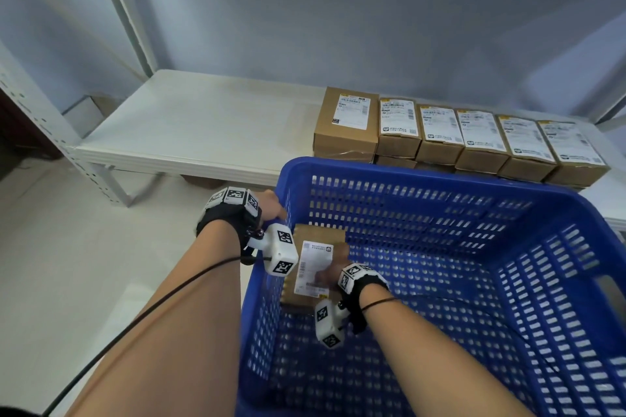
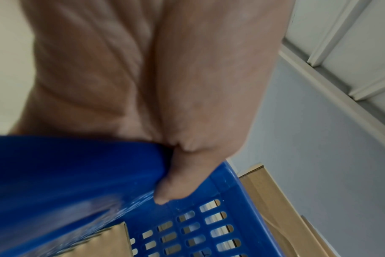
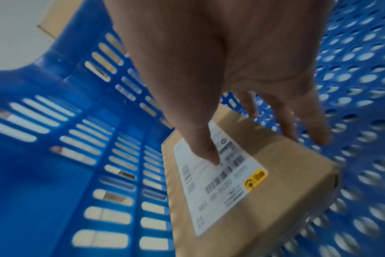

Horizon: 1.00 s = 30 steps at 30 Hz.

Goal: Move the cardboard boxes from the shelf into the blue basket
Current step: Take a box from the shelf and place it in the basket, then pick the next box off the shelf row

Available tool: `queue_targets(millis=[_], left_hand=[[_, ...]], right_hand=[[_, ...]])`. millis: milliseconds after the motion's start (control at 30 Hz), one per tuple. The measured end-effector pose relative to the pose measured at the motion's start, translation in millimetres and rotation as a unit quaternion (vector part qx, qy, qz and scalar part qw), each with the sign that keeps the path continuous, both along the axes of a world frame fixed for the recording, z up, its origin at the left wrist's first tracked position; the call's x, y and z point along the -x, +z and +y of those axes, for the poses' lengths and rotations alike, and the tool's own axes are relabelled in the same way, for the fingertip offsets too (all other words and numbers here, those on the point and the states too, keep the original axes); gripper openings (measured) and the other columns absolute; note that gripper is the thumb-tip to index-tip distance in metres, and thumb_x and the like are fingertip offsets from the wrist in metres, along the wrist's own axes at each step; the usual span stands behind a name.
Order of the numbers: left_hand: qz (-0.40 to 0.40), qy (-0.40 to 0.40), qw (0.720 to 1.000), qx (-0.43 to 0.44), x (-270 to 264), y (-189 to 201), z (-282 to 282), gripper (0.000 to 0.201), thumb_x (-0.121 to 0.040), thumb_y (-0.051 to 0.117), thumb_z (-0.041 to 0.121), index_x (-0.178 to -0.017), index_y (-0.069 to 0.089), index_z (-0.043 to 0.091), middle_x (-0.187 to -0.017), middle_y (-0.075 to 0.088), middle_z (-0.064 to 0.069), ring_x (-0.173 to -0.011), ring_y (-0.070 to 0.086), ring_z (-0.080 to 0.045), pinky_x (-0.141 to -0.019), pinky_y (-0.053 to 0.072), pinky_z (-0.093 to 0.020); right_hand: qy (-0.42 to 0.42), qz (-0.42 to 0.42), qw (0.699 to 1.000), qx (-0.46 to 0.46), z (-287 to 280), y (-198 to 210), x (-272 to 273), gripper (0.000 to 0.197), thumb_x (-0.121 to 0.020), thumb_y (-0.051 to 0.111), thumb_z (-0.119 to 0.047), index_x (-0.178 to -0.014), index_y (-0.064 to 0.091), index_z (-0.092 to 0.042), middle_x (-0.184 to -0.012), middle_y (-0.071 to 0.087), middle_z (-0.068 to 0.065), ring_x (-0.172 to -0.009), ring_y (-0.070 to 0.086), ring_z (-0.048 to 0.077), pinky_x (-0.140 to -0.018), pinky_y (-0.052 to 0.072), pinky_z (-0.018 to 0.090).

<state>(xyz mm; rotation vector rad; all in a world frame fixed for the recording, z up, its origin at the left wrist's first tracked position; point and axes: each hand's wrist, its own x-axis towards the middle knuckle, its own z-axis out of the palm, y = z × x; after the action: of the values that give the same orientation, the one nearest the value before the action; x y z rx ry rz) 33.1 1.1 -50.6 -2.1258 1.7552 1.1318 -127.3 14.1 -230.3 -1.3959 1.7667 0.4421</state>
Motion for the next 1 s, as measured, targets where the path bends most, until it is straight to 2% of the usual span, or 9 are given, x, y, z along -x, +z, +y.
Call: queue_targets(millis=[67, 133, 233, 367, 433, 567, 667, 767, 1000], left_hand=[[0.011, 0.004, 1.000, -0.008, -1.5, -1.3, -1.2, 0.046, -0.091, 0.053, 0.020, -0.129, 0.048, -0.004, -0.107, 0.056, -0.016, -0.091, 0.050, -0.024, -0.073, 0.039, -0.031], [0.014, 0.006, 1.000, -0.012, -1.1, -1.3, -1.0, 0.046, -0.091, 0.053, 0.020, -0.129, 0.047, -0.005, -0.107, 0.056, -0.017, -0.091, 0.050, -0.024, -0.073, 0.040, -0.030], [0.006, 0.002, 1.000, -0.008, -0.4, 1.6, 0.0, 0.045, -0.092, 0.051, 0.022, -0.129, 0.046, -0.005, -0.101, 0.052, -0.014, -0.089, 0.049, -0.024, -0.058, 0.036, -0.027], [-0.012, 0.003, 1.000, 0.002, -1.4, -1.4, -2.1, 0.050, -0.091, 0.052, 0.027, -0.131, 0.042, -0.001, -0.125, 0.058, -0.019, -0.090, 0.050, -0.025, -0.073, 0.039, -0.030], [-0.004, 0.017, 1.000, 0.001, -2.8, -3.5, -2.4, 0.052, -0.089, 0.054, 0.027, -0.131, 0.041, 0.000, -0.129, 0.056, -0.022, -0.090, 0.051, -0.025, -0.076, 0.039, -0.031], [0.001, 0.020, 1.000, 0.001, -3.6, -2.0, -2.1, 0.049, -0.088, 0.056, 0.027, -0.127, 0.045, -0.001, -0.124, 0.060, -0.021, -0.088, 0.055, -0.027, -0.073, 0.042, -0.031], [-0.014, 0.016, 1.000, 0.013, -4.7, -4.0, -1.1, 0.050, -0.084, 0.058, 0.029, -0.123, 0.049, 0.000, -0.119, 0.063, -0.020, -0.095, 0.061, -0.030, -0.075, 0.043, -0.034], [-0.017, 0.017, 0.999, 0.029, -3.0, -7.3, -1.7, 0.045, -0.083, 0.059, 0.024, -0.118, 0.055, -0.003, -0.116, 0.065, -0.022, -0.105, 0.064, -0.036, -0.077, 0.046, -0.036], [0.001, 0.031, 0.999, 0.029, -8.8, -25.8, -11.9, 0.050, -0.083, 0.058, 0.029, -0.121, 0.051, -0.002, -0.119, 0.063, -0.020, -0.107, 0.062, -0.037, -0.089, 0.050, -0.041]], right_hand=[[0.033, 0.000, 0.999, -0.004, -4.6, -14.9, 15.7, 0.061, -0.095, 0.047, -0.046, -0.148, 0.036, -0.017, -0.149, 0.042, 0.012, -0.134, 0.043, 0.035, -0.114, 0.033, 0.048], [0.039, -0.014, 0.999, -0.032, 1.7, -16.0, 23.9, 0.039, -0.091, 0.048, -0.048, -0.110, 0.065, -0.019, -0.125, 0.063, 0.009, -0.111, 0.061, 0.031, -0.101, 0.048, 0.046], [0.060, -0.007, 0.997, -0.048, 6.0, -15.9, 22.7, 0.027, -0.092, 0.053, -0.043, -0.075, 0.059, -0.022, -0.097, 0.067, 0.005, -0.095, 0.062, 0.025, -0.088, 0.052, 0.034], [0.089, -0.022, 0.995, -0.050, 12.5, 7.1, 17.7, 0.035, -0.094, 0.056, -0.023, -0.125, 0.061, -0.007, -0.131, 0.058, 0.015, -0.099, 0.060, 0.023, -0.059, 0.046, 0.017], [0.101, 0.002, 0.994, -0.043, 12.0, 8.8, 15.0, 0.045, -0.095, 0.057, -0.022, -0.136, 0.053, -0.005, -0.133, 0.058, 0.012, -0.119, 0.058, 0.030, -0.068, 0.050, 0.024], [0.168, 0.069, 0.983, -0.004, -7.9, 21.7, 10.4, 0.056, -0.091, 0.065, -0.039, -0.141, 0.049, -0.020, -0.136, 0.057, 0.006, -0.119, 0.058, 0.031, -0.095, 0.051, 0.044], [0.165, 0.053, 0.982, 0.081, -29.7, 89.5, 5.2, 0.041, -0.098, 0.056, -0.028, -0.134, 0.055, -0.008, -0.133, 0.058, 0.012, -0.115, 0.060, 0.030, -0.093, 0.050, 0.034], [0.101, 0.021, 0.978, 0.183, -61.1, 155.1, -5.2, 0.054, -0.088, 0.064, -0.046, -0.126, 0.056, -0.008, -0.118, 0.065, 0.011, -0.098, 0.064, 0.026, -0.081, 0.053, 0.032], [-0.035, 0.055, 0.938, 0.340, -113.6, 233.5, -21.1, 0.094, -0.083, 0.058, -0.065, -0.151, 0.017, -0.014, -0.146, 0.034, 0.024, -0.133, 0.036, 0.045, -0.104, 0.036, 0.053]])
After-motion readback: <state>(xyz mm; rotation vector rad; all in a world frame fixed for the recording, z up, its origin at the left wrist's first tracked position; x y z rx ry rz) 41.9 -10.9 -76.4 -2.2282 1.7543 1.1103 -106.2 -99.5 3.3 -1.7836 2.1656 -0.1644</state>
